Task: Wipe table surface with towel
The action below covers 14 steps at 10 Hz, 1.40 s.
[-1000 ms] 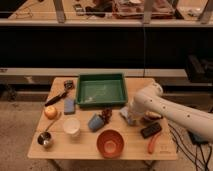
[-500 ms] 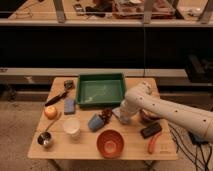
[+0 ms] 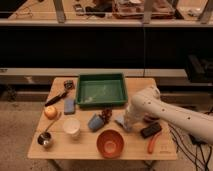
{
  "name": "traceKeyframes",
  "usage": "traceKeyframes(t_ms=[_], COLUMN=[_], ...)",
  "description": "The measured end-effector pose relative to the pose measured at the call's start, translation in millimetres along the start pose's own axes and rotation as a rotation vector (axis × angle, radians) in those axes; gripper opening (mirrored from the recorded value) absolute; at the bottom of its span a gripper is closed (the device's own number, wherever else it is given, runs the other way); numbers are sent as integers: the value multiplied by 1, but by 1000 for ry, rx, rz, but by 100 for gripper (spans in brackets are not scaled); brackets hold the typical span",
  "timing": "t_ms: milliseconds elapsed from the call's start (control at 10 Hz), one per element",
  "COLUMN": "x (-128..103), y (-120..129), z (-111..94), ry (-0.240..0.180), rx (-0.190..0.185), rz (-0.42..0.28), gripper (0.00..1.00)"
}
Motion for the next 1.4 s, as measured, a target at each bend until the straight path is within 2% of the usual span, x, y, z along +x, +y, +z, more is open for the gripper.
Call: traceKeyframes(t_ms=[200, 300, 400, 500, 700, 900, 1200, 1300, 1400], x=[19, 29, 37, 52, 65, 53, 15, 15, -10], y=[24, 26, 23, 12, -12, -38, -67, -67, -48], z=[-5, -6, -5, -3, 0, 7, 30, 31, 25], ry=[27, 45, 57, 76, 93, 89, 56, 56, 7], rx=[-24, -26, -25, -18, -1, 9, -4, -4, 8], rz=[24, 43, 65, 95, 111, 104, 60, 58, -6], gripper=[14, 14, 14, 14, 14, 14, 14, 14, 14])
